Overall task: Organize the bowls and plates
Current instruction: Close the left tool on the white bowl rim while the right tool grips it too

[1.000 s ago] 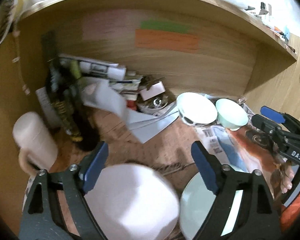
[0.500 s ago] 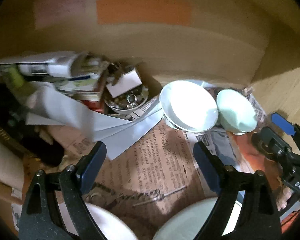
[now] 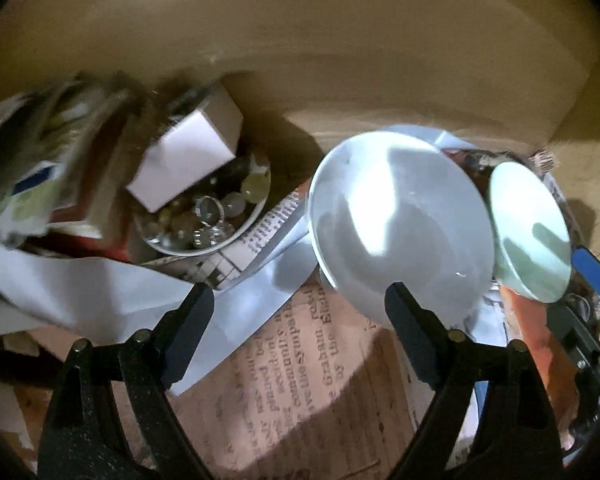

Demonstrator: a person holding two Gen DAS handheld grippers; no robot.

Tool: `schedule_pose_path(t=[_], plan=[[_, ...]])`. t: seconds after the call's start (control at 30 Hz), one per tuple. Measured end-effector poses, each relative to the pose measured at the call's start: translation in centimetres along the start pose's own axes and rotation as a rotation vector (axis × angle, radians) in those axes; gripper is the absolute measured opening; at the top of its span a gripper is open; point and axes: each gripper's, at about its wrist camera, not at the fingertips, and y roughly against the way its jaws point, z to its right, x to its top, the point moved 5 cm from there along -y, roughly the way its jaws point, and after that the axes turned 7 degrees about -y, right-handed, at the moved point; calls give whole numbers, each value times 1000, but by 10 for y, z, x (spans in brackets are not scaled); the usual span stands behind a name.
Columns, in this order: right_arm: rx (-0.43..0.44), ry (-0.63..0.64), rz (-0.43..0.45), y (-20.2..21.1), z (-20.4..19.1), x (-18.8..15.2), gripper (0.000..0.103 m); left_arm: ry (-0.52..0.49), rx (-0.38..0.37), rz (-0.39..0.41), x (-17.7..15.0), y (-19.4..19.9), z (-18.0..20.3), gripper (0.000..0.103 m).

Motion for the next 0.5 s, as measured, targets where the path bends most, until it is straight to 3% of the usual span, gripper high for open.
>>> schedule_pose_path(t=[0.37, 0.5], plan=[[20, -13, -11, -6, 5, -3, 76, -93, -34, -70, -2, -24, 25, 31], [23, -6, -13, -7, 4, -2, 76, -141, -16, -82, -9, -21, 32, 28]])
